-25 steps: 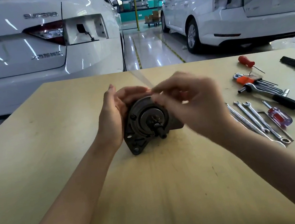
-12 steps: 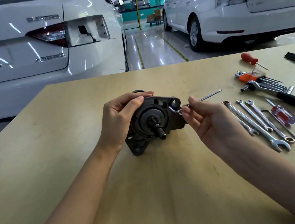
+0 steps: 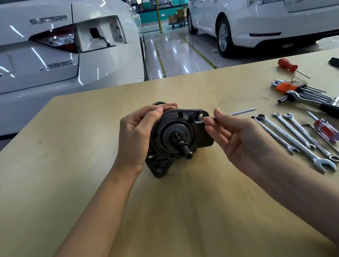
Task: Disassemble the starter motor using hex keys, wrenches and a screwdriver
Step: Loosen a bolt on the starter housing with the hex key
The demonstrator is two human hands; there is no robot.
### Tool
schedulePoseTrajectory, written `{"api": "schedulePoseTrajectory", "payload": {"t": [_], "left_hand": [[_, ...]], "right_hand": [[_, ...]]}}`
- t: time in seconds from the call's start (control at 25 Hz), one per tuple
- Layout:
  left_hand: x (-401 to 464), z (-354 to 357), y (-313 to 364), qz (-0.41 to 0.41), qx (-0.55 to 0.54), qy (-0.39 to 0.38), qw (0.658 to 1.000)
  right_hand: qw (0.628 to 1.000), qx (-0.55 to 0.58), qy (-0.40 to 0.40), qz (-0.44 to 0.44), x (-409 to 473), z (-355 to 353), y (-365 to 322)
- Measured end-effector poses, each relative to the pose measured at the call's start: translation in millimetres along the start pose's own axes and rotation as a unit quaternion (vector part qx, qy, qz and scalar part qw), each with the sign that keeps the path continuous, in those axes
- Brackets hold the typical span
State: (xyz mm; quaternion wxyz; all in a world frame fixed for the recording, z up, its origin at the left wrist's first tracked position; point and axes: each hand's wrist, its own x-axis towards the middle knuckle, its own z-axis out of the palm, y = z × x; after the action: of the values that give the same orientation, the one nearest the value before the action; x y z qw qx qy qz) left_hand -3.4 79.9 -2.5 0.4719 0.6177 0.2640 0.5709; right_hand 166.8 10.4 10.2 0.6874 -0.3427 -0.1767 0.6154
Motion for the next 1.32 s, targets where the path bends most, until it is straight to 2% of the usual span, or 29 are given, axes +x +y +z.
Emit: {"api": "schedulePoseTrajectory", "payload": {"t": [0.44,0.56,0.68,0.76,0.8,0.84,0.92,0.96,1.0,1.08,1.12,1.16,1.2,1.24,1.32], "left_hand": [[-1,1,1,-0.002,0.008,0.001,1.0],[0,0,1,-0.008,0.005,0.005,1.0],[0,-1,-1,-0.007,0.011,0.005,1.0],[-1,-1,-1,-0.027,-0.003,-0.004,1.0],[0,-2,-1,-0.051,-0.042,-0.01,0.998],[0,-4,0,-0.082,-0.101,-0.014,0.991],[2,-13,2,-0.125,-0.239,-0.005,0.963],[3,-18,1,-0.133,-0.3,0.019,0.944],[5,-24,0,-0.139,-0.347,0.054,0.926],[8,-30,-6,-0.164,-0.351,0.136,0.912],[9,-30,-10,-0.189,-0.305,0.173,0.917],[9,-28,-13,-0.22,-0.234,0.205,0.924],[9,-25,-14,-0.251,-0.155,0.222,0.929],[9,-22,-16,-0.274,-0.08,0.223,0.932],[8,-19,-20,-0.285,0.047,0.192,0.938]], "right_hand": [[1.0,0.011,-0.023,0.002,4,-2,2],[0.998,-0.029,-0.041,-0.049,5,-1,-1],[0.976,-0.154,-0.052,-0.148,3,9,-8],[0.925,-0.282,-0.065,-0.247,5,22,-12],[0.88,-0.36,-0.073,-0.303,7,28,-12],[0.821,-0.438,-0.087,-0.355,8,33,-12],[0.673,-0.576,-0.151,-0.439,10,41,-9],[0.601,-0.621,-0.202,-0.46,11,42,-7],[0.549,-0.651,-0.247,-0.463,11,42,-5],[0.502,-0.677,-0.293,-0.452,11,41,-5],[0.497,-0.679,-0.297,-0.452,12,41,-6],[0.508,-0.669,-0.291,-0.458,11,41,-8],[0.552,-0.639,-0.275,-0.46,10,39,-11],[0.635,-0.579,-0.249,-0.447,8,37,-14],[0.836,-0.372,-0.191,-0.355,5,29,-23]]}}
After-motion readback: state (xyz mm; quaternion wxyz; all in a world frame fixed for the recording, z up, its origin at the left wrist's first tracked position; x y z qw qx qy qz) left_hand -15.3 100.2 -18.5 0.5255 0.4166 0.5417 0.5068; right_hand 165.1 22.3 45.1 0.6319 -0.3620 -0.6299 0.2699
